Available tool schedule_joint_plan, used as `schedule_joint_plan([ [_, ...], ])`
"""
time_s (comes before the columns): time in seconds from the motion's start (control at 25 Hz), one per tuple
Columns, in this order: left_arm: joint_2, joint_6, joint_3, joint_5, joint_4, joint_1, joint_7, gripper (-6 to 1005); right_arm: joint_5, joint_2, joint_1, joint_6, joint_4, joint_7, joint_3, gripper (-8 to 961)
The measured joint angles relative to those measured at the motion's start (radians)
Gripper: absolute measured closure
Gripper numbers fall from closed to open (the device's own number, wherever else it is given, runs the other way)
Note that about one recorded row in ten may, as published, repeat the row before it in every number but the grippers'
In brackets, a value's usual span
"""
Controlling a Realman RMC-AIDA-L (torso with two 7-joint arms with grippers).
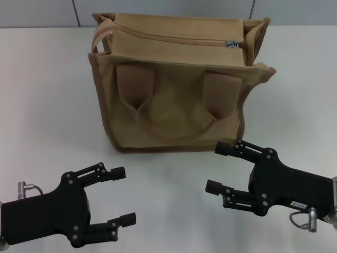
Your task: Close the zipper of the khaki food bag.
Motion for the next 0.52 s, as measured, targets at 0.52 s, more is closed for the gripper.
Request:
schedule_joint_plan([
  [0.52,-0.003,-0.006,0.001,-0.007,-0.022,0.000,0.020,184,0.006,0.000,0.003,0.001,0.011,0.000,0.003,169],
])
